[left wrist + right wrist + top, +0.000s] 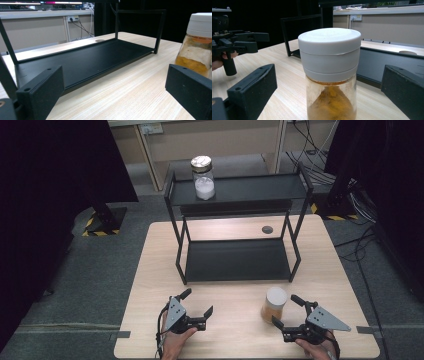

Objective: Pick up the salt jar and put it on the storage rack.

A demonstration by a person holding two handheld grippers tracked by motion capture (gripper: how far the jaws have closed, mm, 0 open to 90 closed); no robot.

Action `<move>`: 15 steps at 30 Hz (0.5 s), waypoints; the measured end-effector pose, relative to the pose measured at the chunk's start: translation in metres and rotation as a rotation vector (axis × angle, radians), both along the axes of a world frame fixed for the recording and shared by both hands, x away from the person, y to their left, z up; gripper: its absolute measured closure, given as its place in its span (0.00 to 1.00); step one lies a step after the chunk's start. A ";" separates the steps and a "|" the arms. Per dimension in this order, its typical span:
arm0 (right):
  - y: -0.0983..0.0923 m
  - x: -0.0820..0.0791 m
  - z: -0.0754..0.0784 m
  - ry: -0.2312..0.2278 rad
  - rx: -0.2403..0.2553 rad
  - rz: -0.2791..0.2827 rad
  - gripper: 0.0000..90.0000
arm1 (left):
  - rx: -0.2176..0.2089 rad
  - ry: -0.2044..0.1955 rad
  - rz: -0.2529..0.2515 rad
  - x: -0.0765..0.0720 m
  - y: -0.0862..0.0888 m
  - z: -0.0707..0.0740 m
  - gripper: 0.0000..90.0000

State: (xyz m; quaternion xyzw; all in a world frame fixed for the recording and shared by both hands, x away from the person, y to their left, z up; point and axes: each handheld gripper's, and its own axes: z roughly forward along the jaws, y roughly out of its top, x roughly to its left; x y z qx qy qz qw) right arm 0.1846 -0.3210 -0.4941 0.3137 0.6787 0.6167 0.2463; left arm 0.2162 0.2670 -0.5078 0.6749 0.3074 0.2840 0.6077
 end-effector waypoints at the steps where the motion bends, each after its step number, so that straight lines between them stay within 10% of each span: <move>1: 0.000 0.000 0.000 0.000 0.000 0.000 0.01 | 0.000 0.000 0.000 0.000 0.000 0.000 0.02; 15: 0.000 -0.001 0.000 0.000 -0.004 -0.008 0.01 | -0.010 0.004 -0.002 0.001 0.000 -0.001 0.02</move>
